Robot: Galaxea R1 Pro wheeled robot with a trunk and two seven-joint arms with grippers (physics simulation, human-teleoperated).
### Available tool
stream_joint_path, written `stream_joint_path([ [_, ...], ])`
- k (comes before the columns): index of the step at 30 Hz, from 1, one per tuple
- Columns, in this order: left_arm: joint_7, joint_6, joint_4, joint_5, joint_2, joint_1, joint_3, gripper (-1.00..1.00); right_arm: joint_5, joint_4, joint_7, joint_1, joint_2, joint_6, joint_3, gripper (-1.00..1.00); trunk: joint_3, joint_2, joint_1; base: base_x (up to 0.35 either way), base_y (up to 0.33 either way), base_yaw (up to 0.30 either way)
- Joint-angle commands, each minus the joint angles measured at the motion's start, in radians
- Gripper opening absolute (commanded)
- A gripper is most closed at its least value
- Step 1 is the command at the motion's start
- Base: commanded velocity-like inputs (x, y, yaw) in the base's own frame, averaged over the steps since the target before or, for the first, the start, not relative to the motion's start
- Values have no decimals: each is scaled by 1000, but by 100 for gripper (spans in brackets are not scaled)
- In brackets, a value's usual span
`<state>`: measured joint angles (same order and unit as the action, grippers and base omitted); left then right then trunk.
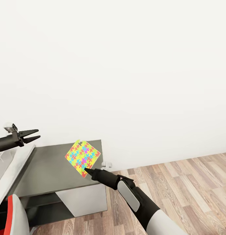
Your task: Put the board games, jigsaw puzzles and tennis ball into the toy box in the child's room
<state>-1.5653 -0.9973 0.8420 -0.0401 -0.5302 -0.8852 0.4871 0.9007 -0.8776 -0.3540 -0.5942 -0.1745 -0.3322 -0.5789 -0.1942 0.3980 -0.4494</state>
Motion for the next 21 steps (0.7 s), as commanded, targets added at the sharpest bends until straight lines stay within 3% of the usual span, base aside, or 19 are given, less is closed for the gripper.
stream_joint_path([
  [1, -6, -11, 0, -4, 0, -1, 1, 100, 8, 0, 0, -1, 0, -5, 0, -100, 0, 2, -1, 0, 0, 0],
  [21, -6, -11, 0, -4, 1, -1, 1, 100, 8, 0, 0, -1, 0, -5, -2, -100, 32, 2, -1, 0, 0, 0],
])
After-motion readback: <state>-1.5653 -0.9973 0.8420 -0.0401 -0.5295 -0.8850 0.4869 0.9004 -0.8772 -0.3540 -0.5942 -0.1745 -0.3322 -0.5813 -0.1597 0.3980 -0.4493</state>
